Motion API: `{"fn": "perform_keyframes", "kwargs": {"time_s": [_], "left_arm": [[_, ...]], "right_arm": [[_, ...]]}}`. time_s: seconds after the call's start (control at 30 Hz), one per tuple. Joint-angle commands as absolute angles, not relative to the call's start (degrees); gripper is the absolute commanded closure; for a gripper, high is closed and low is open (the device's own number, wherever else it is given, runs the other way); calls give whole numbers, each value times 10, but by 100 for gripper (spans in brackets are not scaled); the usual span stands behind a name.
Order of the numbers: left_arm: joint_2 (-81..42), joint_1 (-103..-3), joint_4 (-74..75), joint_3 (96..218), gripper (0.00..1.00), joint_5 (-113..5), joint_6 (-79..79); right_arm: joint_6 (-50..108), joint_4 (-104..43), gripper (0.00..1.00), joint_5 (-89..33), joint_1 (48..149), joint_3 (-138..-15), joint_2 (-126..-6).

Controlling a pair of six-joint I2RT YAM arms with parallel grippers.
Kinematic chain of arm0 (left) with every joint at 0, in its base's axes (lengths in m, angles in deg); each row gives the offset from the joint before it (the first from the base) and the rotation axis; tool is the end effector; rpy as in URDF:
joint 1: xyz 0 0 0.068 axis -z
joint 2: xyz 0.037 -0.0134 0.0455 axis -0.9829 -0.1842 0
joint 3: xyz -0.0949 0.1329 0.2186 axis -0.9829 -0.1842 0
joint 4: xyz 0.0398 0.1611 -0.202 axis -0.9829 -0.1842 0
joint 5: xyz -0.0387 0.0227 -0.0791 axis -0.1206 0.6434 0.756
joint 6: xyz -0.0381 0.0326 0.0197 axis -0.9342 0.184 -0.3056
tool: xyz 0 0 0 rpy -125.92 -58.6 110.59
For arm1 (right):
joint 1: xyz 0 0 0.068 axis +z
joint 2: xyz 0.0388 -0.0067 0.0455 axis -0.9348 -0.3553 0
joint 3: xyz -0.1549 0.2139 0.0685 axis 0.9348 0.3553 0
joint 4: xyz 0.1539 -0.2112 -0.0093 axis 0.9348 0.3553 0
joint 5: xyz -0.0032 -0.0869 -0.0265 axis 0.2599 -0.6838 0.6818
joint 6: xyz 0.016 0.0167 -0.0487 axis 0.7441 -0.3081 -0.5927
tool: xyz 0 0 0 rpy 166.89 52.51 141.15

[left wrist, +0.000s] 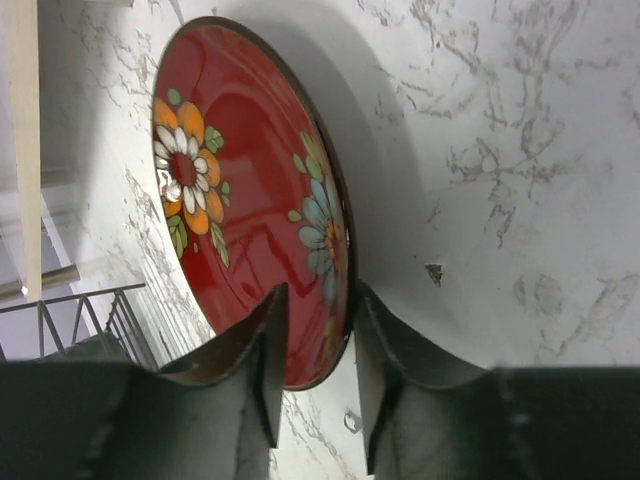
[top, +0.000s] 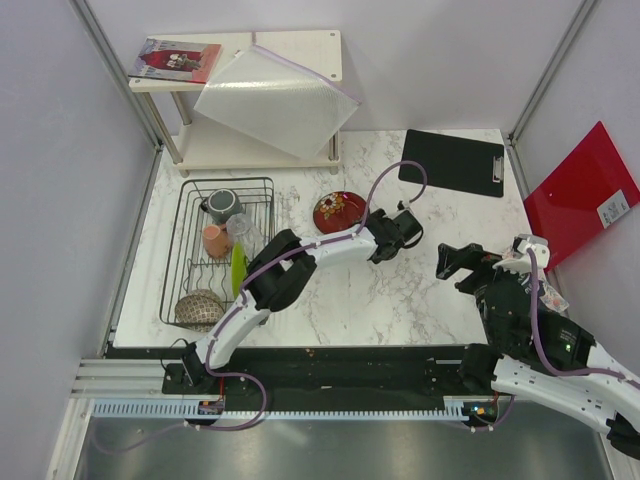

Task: Unload the mixed dishes from the dish rack
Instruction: Place the plate at the center of the board.

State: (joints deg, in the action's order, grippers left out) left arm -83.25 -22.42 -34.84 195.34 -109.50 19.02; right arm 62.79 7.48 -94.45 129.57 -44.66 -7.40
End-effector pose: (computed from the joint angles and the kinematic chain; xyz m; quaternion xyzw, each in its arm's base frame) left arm 0.3000 -0.4132 0.1358 0.3940 0.8022 0.2617 0.3643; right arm 0.0613 0.0465 0.3321 0.1645 0.7418 0.1480 0.6331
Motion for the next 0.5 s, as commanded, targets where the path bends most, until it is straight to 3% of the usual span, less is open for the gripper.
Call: {"fn": "perform_keyframes", "kwargs": {"time_s": [0.0,0.47], "left_arm": [[-786,-226,-365,1937,57,-1095,153],[-582,-217,-416,1872,37,-1034,40]], "right_arm": [[632,81,2,-945,1297,-442,-73],[643,95,2,-934,1297,-443,-62]]}}
